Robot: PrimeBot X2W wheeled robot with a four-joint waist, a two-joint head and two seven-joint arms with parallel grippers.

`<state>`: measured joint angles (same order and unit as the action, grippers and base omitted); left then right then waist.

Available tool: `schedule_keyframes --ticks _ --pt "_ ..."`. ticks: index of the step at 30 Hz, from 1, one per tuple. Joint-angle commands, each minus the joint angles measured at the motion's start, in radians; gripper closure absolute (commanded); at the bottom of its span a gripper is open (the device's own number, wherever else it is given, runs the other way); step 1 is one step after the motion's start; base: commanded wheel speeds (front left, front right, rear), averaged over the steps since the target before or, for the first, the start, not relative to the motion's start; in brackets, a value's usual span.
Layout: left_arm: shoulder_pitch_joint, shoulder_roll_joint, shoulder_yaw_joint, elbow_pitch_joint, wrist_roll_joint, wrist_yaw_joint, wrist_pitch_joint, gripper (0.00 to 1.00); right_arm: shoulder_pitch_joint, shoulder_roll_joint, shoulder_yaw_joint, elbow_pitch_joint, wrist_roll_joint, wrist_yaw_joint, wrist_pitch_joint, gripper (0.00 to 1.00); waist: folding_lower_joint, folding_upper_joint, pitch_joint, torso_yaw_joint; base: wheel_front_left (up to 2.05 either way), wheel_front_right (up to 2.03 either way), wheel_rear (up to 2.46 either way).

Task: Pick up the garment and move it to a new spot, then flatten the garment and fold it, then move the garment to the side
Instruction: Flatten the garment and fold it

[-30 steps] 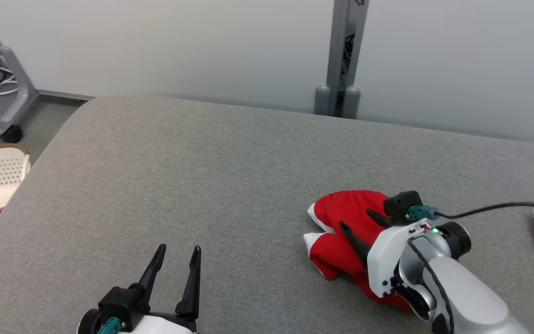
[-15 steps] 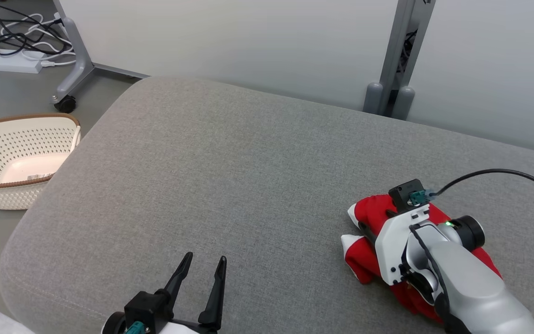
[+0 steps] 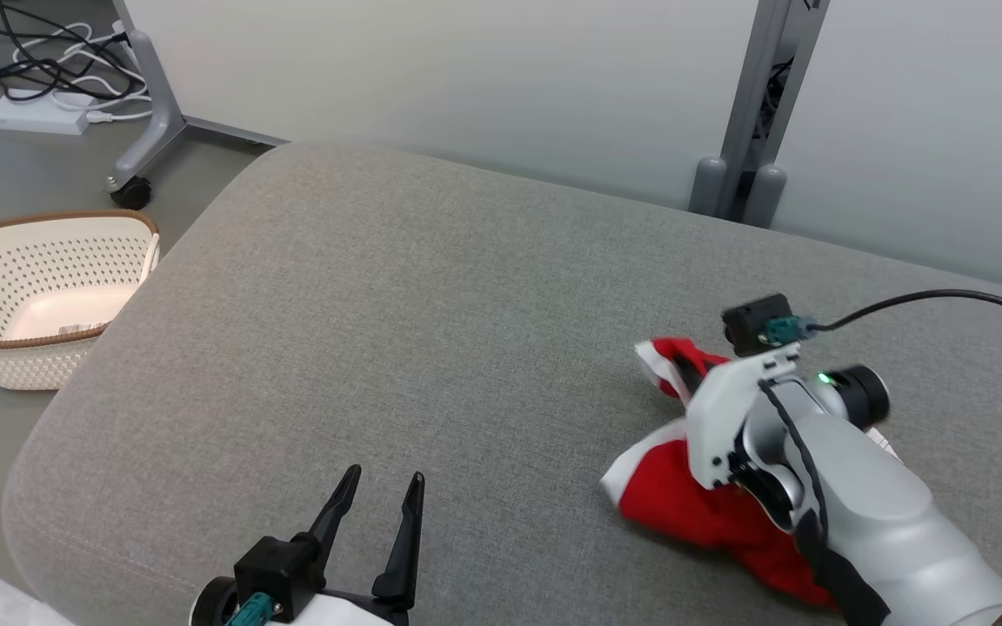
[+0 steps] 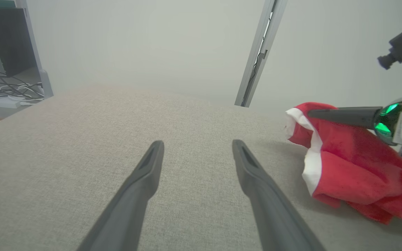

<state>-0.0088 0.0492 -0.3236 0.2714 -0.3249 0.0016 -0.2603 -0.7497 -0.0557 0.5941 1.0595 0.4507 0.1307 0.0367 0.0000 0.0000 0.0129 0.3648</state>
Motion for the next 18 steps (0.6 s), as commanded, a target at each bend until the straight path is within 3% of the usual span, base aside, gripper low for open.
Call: schedule_keyframes --ticks 1,5,12,15,18 --pt "-0.006 0.003 0.004 0.002 0.004 0.002 -0.003 0.00 -0.025 0.005 0.024 -0.035 0.021 0.000 -0.027 1.00 0.0000 0.0000 -0.007 -0.006 0.00 0.00 0.00" --pt "0.000 0.003 0.004 0.012 0.008 -0.006 -0.003 0.00 -0.084 0.000 0.050 -0.132 0.129 0.000 -0.128 1.00 0.0000 0.0000 -0.026 -0.020 0.00 0.00 0.00" --pt "0.012 0.003 0.002 0.013 0.013 -0.008 -0.003 0.00 -0.192 0.002 -0.014 -0.231 0.290 0.000 -0.292 1.00 0.0000 0.0000 -0.046 -0.039 0.00 0.00 0.00" --pt "0.017 0.004 0.006 0.010 0.014 -0.009 -0.003 0.00 -0.211 -0.045 -0.082 -0.330 0.311 0.000 -0.305 1.00 0.0000 0.0000 -0.046 -0.051 0.00 0.00 0.00" --pt "0.016 0.003 0.006 0.008 0.008 -0.011 -0.003 0.00 -0.135 -0.075 -0.160 -0.419 0.265 0.000 -0.301 1.00 0.0000 0.0000 -0.043 -0.061 0.00 0.00 0.00"
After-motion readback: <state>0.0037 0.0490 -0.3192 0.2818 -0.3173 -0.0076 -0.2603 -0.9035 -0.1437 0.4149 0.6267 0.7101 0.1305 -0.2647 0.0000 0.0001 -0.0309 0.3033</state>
